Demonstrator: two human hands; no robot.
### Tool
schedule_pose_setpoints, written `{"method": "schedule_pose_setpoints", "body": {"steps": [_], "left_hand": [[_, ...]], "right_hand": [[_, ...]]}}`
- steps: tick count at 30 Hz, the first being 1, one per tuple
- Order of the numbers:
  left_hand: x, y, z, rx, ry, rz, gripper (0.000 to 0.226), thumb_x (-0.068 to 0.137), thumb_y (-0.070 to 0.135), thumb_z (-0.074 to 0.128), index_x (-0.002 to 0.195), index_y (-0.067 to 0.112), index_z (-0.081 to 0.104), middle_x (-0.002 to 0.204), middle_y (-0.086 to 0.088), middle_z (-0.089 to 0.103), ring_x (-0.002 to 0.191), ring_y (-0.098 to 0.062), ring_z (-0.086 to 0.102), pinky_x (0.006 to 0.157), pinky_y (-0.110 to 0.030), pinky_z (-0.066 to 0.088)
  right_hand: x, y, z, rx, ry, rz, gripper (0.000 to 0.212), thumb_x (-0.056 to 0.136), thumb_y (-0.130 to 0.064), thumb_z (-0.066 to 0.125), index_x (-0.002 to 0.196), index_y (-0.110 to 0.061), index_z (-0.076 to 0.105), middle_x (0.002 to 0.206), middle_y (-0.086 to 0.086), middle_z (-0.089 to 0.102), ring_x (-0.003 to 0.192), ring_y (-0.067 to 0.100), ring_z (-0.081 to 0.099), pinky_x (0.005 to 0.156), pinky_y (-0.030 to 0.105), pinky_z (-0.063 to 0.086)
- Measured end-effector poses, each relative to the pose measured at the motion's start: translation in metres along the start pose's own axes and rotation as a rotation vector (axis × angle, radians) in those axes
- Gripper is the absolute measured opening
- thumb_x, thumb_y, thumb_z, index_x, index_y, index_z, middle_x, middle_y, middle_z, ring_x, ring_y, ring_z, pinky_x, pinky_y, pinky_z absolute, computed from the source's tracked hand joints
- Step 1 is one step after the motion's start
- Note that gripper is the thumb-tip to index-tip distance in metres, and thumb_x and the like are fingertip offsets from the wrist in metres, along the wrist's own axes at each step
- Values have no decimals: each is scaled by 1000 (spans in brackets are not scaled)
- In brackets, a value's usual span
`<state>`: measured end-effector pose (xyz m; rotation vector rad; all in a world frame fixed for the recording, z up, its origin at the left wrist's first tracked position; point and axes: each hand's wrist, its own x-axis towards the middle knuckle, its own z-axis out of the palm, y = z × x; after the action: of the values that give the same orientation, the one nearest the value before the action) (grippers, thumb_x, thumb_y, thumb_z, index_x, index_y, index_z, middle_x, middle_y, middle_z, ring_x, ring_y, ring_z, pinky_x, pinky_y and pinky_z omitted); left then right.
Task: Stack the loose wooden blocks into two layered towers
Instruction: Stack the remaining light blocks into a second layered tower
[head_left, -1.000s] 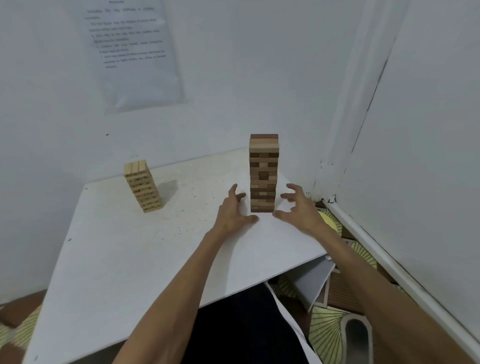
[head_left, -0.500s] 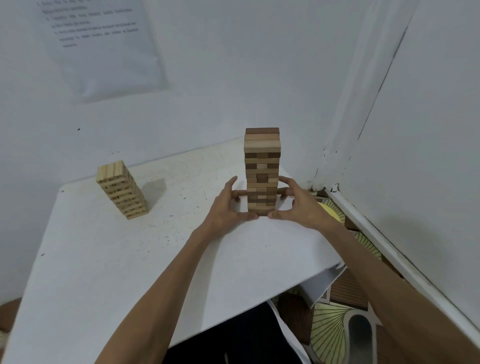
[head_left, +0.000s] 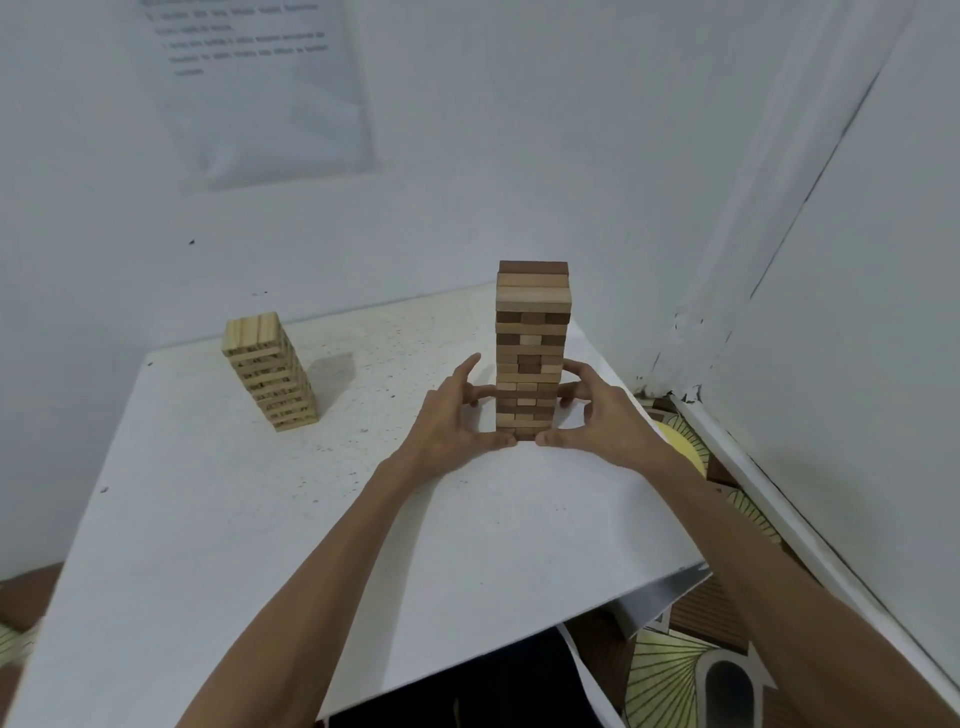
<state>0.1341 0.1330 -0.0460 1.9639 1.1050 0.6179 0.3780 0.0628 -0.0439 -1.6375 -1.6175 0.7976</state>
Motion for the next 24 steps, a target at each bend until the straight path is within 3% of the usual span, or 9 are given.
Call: {"method": "schedule_pose_setpoints", "body": {"steps": [7, 9, 14, 19, 24], "left_hand": [[-11, -19, -32, 10, 118, -76, 117, 63, 46, 96, 155, 32, 25, 138, 5, 63, 127, -12, 54, 111, -41, 42], [-14, -25, -42, 7, 144, -102, 111, 64, 44, 96, 151, 32, 30, 136, 7, 64, 123, -9, 54, 108, -37, 44], [-18, -39, -63, -5, 212, -153, 93, 64, 42, 96, 136, 36, 36, 118, 28, 62, 122, -3, 55, 103, -35, 48], [-15, -45, -74, -5, 262, -170, 82, 69, 35, 94, 127, 34, 36, 135, 9, 64, 121, -8, 55, 103, -36, 47], [-11, -52, -81, 26, 279, -145, 75, 73, 40, 91, 121, 33, 34, 138, 7, 64, 121, -12, 56, 96, -34, 46]], "right_hand": [[37, -22, 29, -17, -112, -48, 106, 70, -44, 94, 155, -33, 32, 128, -17, 63, 95, -12, 57, 94, 28, 46], [48, -29, 38, -26, -144, -70, 107, 70, -45, 93, 156, -33, 31, 129, -16, 63, 89, -15, 55, 91, 28, 45], [76, -41, 58, -41, -200, -106, 107, 70, -47, 93, 156, -35, 30, 129, -19, 61, 105, -1, 57, 96, 32, 46], [98, -49, 70, -30, -237, -124, 107, 69, -45, 93, 156, -33, 31, 127, -23, 60, 120, 5, 55, 103, 37, 48], [115, -52, 75, -40, -265, -127, 109, 67, -53, 93, 155, -35, 31, 123, -31, 62, 117, -2, 58, 106, 39, 48]]}}
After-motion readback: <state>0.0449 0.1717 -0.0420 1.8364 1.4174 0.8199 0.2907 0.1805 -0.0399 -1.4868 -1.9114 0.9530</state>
